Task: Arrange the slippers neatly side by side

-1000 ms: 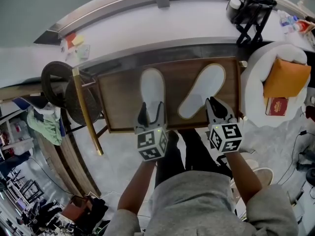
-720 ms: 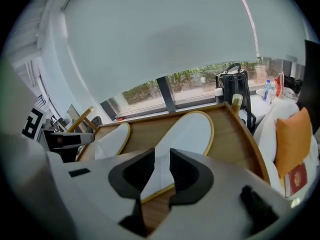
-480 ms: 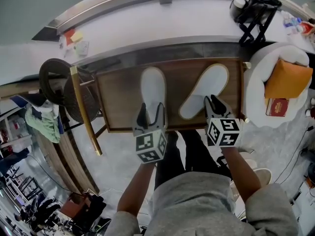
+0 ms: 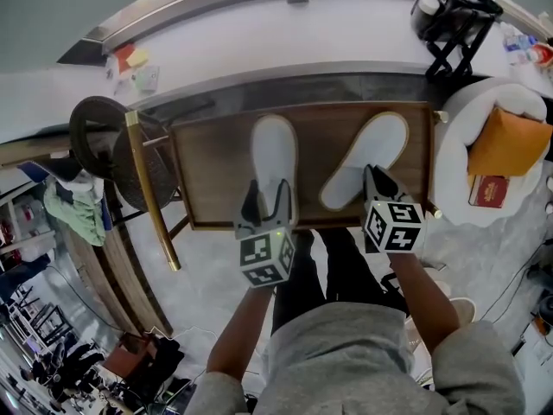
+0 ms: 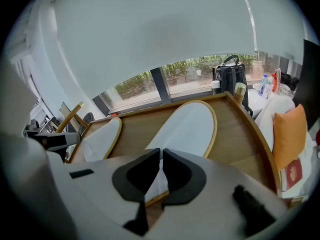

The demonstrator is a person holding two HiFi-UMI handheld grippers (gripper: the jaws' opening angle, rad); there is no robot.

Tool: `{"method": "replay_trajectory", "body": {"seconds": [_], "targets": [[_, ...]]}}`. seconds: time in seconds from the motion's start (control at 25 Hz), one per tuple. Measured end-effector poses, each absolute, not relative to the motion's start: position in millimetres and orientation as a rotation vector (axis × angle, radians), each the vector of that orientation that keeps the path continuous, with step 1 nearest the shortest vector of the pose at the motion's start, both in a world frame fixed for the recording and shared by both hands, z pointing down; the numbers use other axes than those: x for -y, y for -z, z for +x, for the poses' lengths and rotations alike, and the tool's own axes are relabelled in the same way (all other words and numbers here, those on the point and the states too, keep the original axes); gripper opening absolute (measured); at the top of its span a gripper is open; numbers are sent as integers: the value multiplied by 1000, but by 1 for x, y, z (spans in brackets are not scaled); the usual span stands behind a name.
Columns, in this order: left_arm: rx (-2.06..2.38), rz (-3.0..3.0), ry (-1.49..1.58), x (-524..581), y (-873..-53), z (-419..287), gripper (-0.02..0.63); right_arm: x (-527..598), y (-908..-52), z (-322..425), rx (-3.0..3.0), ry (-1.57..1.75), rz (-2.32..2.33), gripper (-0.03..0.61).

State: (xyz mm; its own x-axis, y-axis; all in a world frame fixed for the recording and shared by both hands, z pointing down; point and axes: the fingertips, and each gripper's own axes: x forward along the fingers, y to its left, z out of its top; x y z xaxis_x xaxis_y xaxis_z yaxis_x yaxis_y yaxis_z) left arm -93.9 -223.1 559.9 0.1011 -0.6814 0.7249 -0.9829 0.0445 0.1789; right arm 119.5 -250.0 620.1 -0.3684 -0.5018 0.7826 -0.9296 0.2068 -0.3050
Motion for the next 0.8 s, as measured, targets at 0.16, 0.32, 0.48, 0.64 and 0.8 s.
{"method": "replay_trajectory", "body": {"seconds": [0.16, 0.32, 0.48, 0.64, 0.8], "targets": [[1657, 1703, -549, 219, -556, -100, 250, 250, -609, 114, 1989, -1005, 1317, 35], [1663, 1696, -529, 213, -553, -106, 251, 248, -590, 107, 2024, -917, 1288, 34], [1646, 1710, -515, 211, -551, -111, 250, 246, -570, 99, 2055, -805, 1246, 34], [1613, 1735, -528, 209, -548, -117, 250, 239, -553, 89, 2058, -758, 1219, 34], [1587, 1763, -524, 207, -543, -118, 251, 230, -543, 82, 2049, -713, 1188, 34]]}}
